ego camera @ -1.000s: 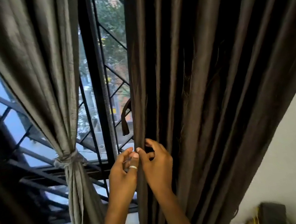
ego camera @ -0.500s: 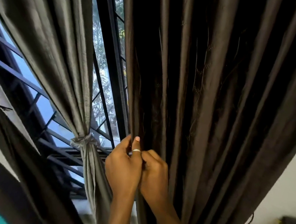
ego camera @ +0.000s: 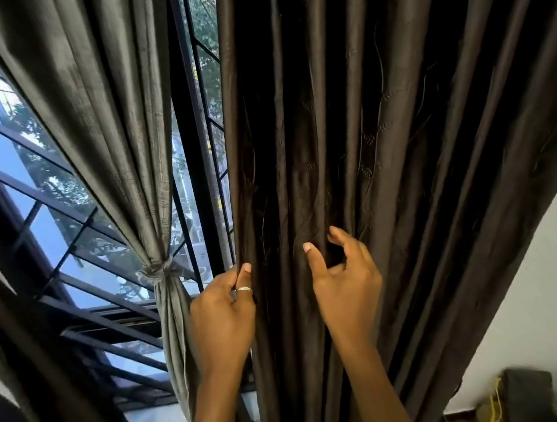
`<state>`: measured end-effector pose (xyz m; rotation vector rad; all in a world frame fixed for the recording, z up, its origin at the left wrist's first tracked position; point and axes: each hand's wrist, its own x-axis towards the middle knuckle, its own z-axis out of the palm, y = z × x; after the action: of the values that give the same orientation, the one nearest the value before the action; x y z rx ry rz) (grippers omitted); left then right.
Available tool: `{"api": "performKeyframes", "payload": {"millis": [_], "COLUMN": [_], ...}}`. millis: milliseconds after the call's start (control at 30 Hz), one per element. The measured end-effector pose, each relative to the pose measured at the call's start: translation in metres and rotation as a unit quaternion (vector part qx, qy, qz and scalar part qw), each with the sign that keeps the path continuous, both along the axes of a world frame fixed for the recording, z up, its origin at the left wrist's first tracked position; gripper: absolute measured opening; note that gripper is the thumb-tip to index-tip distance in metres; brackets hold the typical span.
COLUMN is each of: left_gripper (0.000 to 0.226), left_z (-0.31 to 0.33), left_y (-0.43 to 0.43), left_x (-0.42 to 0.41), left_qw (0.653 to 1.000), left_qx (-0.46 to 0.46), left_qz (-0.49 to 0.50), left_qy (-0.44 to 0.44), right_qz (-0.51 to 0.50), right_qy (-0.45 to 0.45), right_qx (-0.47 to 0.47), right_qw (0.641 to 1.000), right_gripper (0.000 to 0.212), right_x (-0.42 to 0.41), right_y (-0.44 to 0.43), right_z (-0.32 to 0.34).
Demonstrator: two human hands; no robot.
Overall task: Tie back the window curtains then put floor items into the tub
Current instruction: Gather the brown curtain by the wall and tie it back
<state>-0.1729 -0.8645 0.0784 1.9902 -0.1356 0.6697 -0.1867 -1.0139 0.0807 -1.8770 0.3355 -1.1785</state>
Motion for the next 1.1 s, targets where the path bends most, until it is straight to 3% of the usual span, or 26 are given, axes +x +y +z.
{"api": "performKeyframes", "payload": {"millis": [133,300,467,700,900,1100], "left_gripper": [0.030,0.032,0.043,0.030,0.029,0.026], "left_z": [0.003,0.005,0.016,-0.001,-0.001,-0.002], "left_y": [0.018,0.055,0.063,0.051,0.012,-0.004], "left_x": [0.009,0.022,0.021,0.023,0.006,0.000], "left_qw": [1.000,1.000,1.000,0.999,0.994,0.977], "left_qx": [-0.013,-0.028,0.026,0.039,0.032,-0.032], "left_qz": [-0.027,0.008,-0.007,-0.017,-0.106,-0.207], "left_qy": [-0.003,0.011,0.014,-0.010,0.015,0.036], "right_qz": [-0.016,-0.067,-0.062,-0.045,0.008,0.100], "right_qy": [0.032,0.021,0.038,-0.012,-0.018,-0.012], "right_qx": [0.007,-0.003,-0.038,-0.012,-0.024,-0.032], "right_qw": [0.999,0.998,0.997,0.999,1.000,0.994], "right_gripper": [0.028,0.018,0.016,0.006,0.015,0.018], "right_x": [0.011,0.000,-0.015,-0.030,-0.030,-0.029], "right_y": [-0.015,-0.072,-0.086,-0.041,0.018,0.045], "right_z": [0.000,0.002,0.007,-0.008,-0.025,-0.026]}}
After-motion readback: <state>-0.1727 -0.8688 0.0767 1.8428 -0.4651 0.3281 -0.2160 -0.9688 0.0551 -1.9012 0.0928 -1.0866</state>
